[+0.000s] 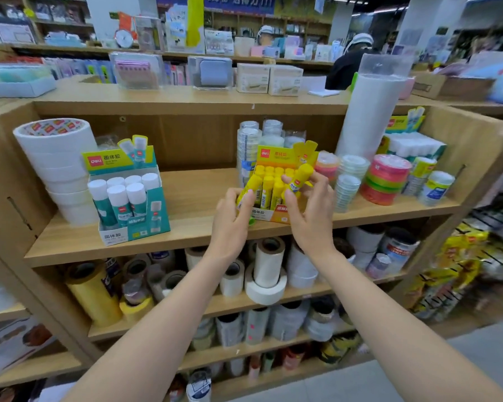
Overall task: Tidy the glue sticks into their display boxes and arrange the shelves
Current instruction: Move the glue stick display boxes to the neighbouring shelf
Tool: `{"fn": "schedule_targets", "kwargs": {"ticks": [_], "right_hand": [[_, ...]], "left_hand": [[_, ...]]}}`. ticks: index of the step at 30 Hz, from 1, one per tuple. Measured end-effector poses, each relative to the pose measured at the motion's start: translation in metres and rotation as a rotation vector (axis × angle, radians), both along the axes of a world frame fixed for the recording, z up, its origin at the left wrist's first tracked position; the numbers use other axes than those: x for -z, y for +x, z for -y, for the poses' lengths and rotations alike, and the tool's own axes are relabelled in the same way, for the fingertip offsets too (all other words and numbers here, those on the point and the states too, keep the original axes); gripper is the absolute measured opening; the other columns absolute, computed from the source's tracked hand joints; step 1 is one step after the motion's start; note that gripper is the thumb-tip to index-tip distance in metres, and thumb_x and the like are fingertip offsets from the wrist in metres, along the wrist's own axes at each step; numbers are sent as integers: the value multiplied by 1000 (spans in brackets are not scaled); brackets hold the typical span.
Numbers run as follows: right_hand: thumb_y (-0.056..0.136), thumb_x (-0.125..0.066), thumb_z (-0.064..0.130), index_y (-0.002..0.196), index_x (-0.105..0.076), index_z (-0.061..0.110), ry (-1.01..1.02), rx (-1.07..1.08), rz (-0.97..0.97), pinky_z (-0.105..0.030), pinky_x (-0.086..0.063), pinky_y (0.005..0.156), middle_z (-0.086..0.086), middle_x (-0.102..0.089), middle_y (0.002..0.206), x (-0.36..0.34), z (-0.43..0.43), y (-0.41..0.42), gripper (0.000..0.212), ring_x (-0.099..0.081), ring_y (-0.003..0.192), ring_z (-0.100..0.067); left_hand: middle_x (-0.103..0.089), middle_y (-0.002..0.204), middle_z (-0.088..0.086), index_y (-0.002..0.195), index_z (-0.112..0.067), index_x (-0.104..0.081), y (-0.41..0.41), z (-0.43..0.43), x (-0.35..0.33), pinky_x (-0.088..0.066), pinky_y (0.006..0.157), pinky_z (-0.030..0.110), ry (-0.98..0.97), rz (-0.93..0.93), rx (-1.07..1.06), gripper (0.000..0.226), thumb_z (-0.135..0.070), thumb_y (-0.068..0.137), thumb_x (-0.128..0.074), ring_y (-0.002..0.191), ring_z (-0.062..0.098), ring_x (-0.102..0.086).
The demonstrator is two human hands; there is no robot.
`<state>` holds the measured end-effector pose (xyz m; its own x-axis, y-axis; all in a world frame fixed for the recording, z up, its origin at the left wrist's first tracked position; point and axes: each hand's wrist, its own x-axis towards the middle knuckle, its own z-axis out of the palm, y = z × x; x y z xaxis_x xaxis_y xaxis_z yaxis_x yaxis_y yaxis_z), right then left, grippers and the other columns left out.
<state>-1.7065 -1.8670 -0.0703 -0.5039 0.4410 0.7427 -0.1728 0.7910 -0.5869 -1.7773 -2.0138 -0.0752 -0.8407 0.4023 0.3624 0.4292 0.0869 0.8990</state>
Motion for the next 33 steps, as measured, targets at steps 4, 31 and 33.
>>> {"fn": "schedule_targets", "kwargs": {"ticks": [4, 31, 33], "right_hand": [[97, -50, 39, 120, -36, 23, -5, -93, 65, -48, -47, 96, -2, -66, 116, 2, -18, 1, 31, -60, 111, -17], [91, -68, 20, 138, -39, 22, -41, 87, -52, -35, -56, 79, 33, -60, 101, -22, 36, -5, 56, -68, 87, -7], [89, -70, 21, 136, -40, 24, -40, 111, -53, -36, -55, 80, 34, -57, 105, -21, 40, -7, 56, -67, 88, -12]], "left_hand": [[-64, 94, 2, 97, -18, -52, -1, -10, 8, -49, 73, 44, -87, -88, -62, 28, -43, 103, -41, 87, 18, -59], [-69, 93, -1, 111, -7, -65, -40, 13, -16, -45, 72, 12, 216, -9, 383, 22, -21, 101, -53, 82, -2, -61], [-70, 96, 3, 108, -8, -65, -46, 9, -16, -49, 75, 16, 275, 29, 385, 15, -17, 98, -57, 86, 4, -63]]}}
